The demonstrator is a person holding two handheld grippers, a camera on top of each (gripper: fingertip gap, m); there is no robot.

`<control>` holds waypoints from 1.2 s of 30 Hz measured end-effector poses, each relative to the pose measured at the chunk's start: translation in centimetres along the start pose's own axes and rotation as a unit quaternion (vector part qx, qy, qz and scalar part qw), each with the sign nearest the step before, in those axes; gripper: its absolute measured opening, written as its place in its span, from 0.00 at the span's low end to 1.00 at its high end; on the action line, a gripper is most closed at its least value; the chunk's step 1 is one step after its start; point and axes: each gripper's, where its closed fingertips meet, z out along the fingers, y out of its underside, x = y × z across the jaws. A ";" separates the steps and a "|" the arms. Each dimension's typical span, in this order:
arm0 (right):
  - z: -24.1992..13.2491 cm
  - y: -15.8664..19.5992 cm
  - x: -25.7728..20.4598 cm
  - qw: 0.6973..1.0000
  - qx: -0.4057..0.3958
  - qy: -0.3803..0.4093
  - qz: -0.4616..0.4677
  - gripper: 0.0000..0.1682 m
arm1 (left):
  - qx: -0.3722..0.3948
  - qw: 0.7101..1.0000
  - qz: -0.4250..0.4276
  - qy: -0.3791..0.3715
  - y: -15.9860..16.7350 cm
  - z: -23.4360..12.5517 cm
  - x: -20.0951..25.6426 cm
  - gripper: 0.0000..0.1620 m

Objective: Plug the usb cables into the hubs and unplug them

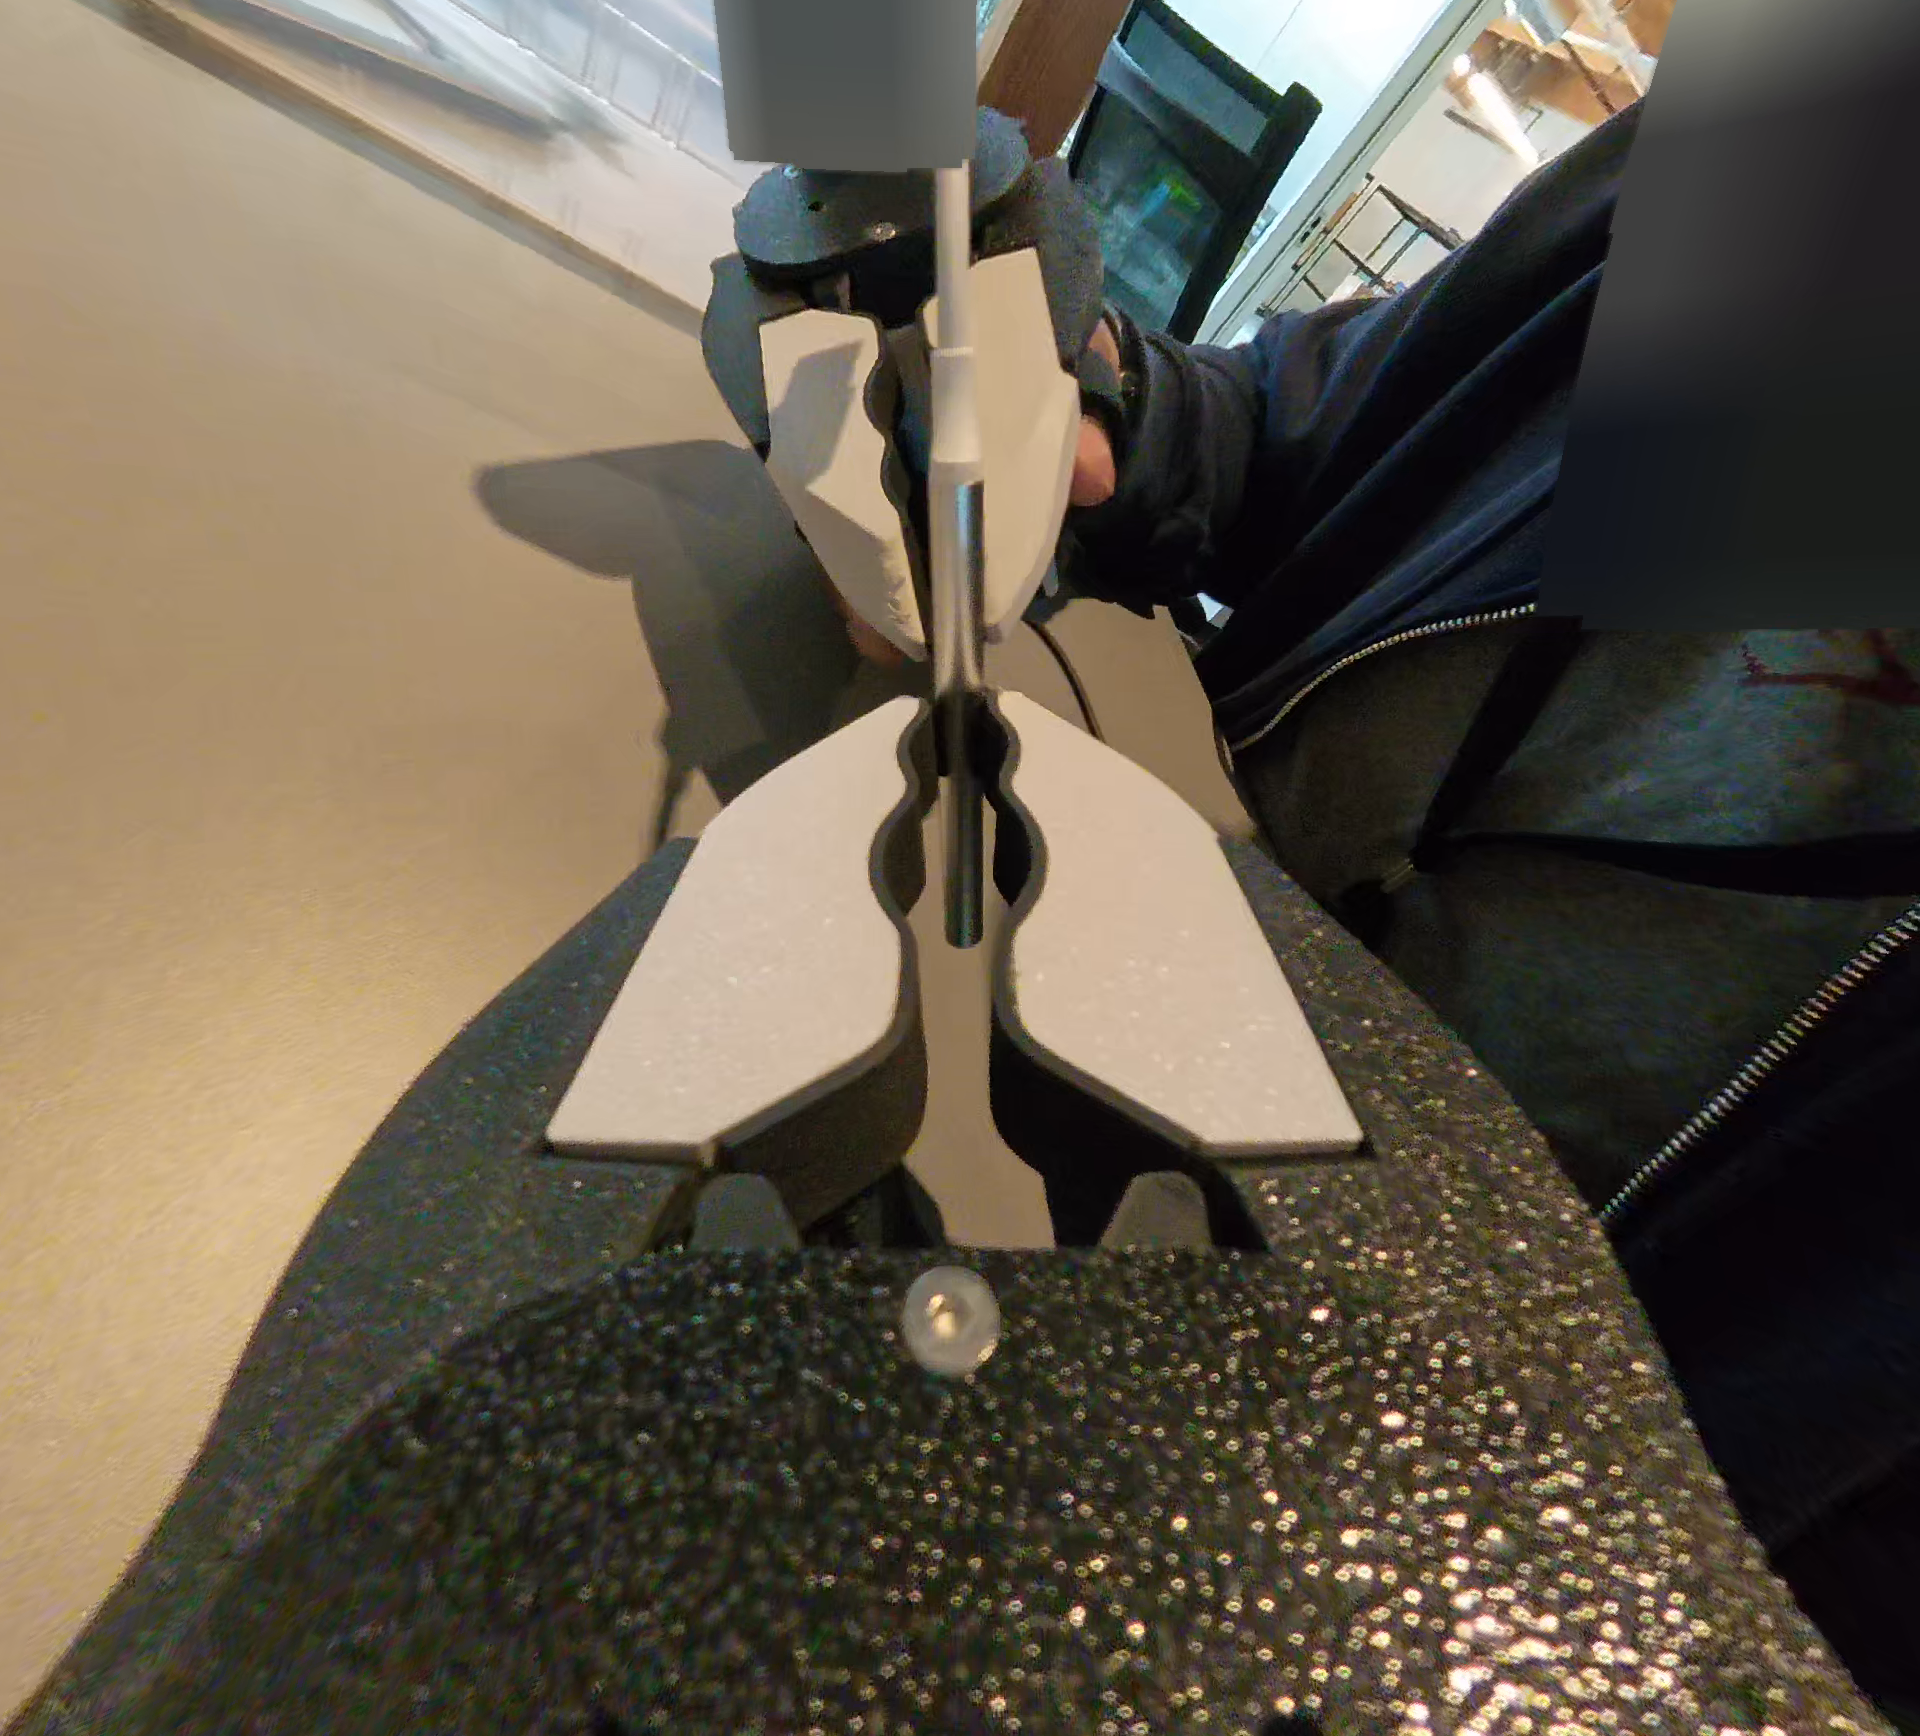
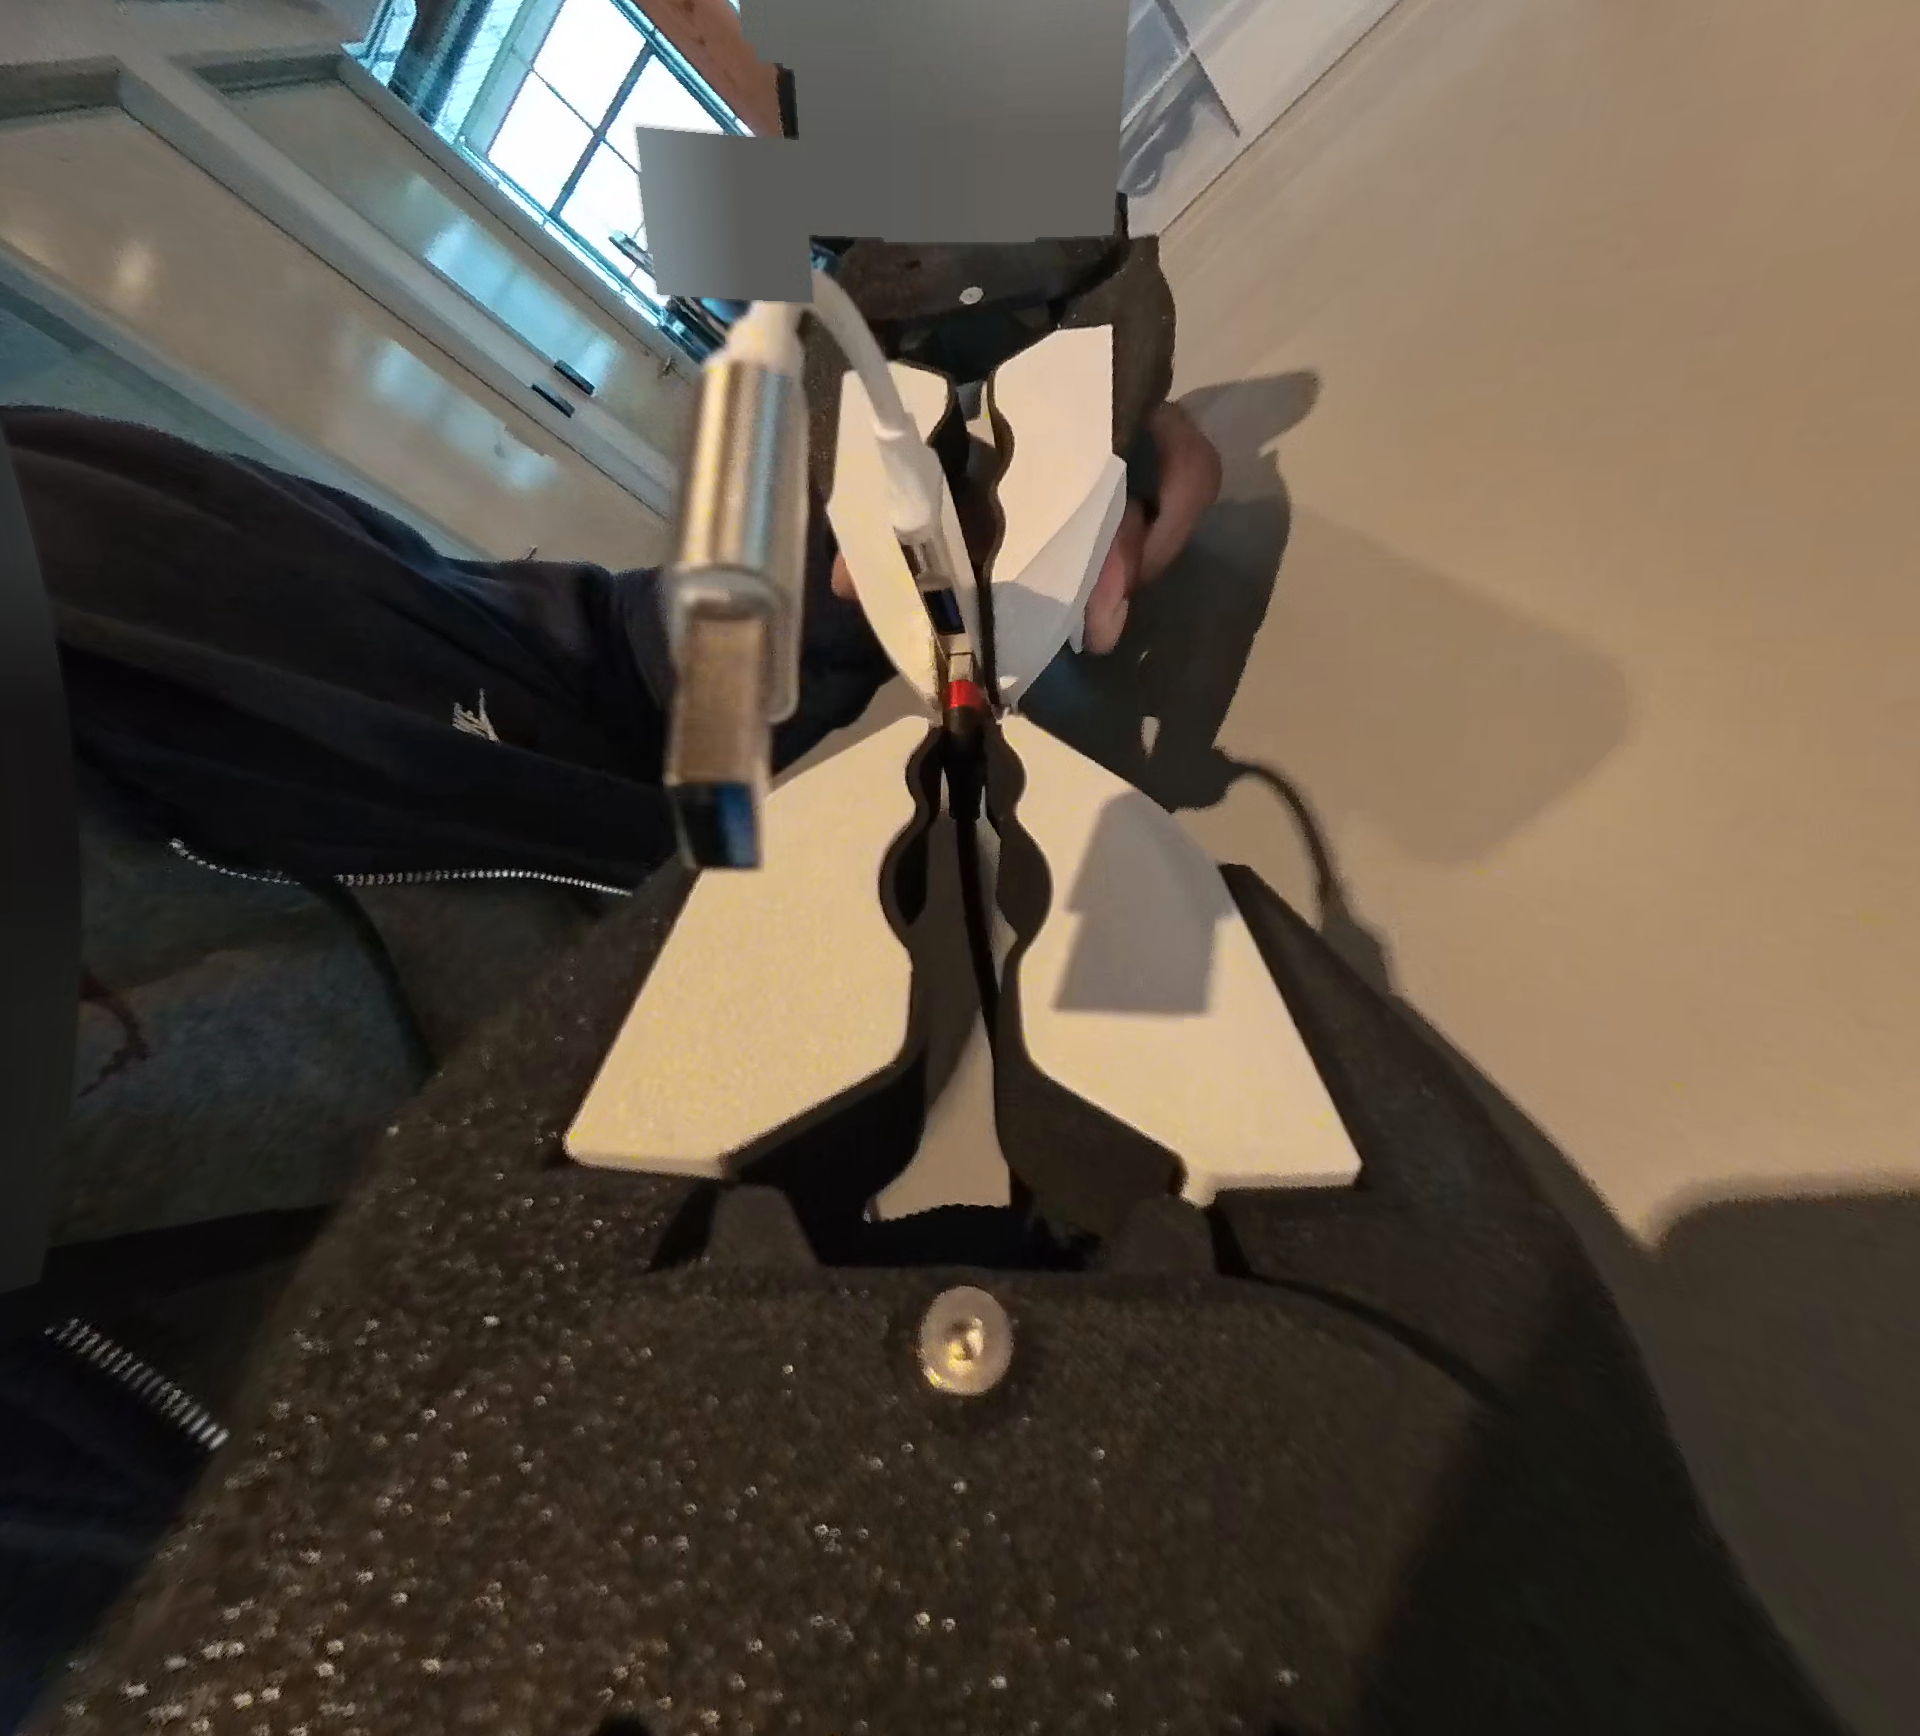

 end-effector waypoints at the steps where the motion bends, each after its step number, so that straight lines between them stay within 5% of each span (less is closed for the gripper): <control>1: 0.0 0.0 0.0 1.000 -0.003 0.003 -0.005 0.05 | 0.000 1.000 -0.001 -0.002 0.0 0.0 -0.1 0.05; 15: -0.3 0.2 0.6 0.995 -0.023 0.052 -0.076 0.04 | 0.033 0.999 -0.025 -0.011 -0.8 -0.1 -0.5 0.04; 36: -0.1 2.0 0.8 0.997 -0.073 0.020 -0.024 0.03 | -0.030 0.999 -0.018 -0.018 0.9 0.7 -0.4 0.05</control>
